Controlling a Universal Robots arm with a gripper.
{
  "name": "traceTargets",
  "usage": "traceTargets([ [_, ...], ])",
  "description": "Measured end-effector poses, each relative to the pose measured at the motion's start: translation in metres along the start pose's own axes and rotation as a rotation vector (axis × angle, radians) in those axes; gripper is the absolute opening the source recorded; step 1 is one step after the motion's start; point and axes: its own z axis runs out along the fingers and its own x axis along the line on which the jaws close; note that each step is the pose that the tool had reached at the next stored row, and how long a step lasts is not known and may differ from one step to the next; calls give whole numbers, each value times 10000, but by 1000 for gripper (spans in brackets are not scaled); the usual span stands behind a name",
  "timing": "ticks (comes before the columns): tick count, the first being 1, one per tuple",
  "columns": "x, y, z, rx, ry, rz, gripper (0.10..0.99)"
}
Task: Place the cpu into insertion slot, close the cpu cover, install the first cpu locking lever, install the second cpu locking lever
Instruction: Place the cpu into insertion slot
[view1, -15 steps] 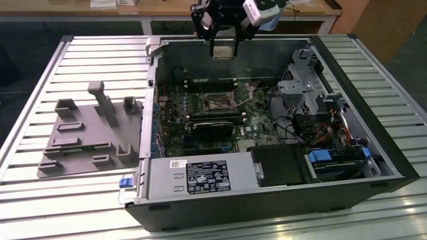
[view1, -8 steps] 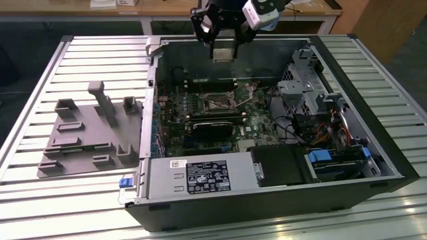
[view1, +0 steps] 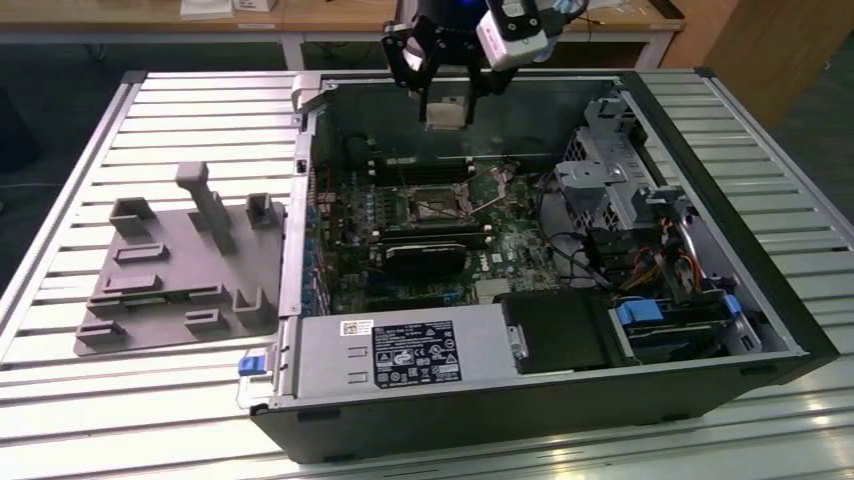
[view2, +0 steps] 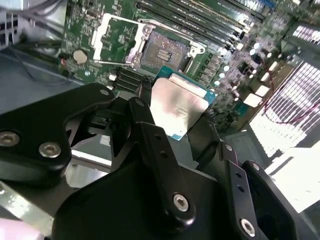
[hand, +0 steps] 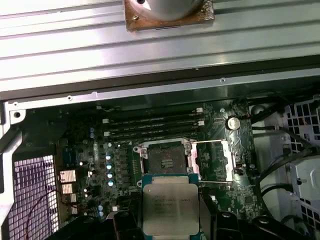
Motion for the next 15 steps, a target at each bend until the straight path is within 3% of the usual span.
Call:
traceTargets([
  [15, -1, -6, 73, -48, -236, 2712, 537],
])
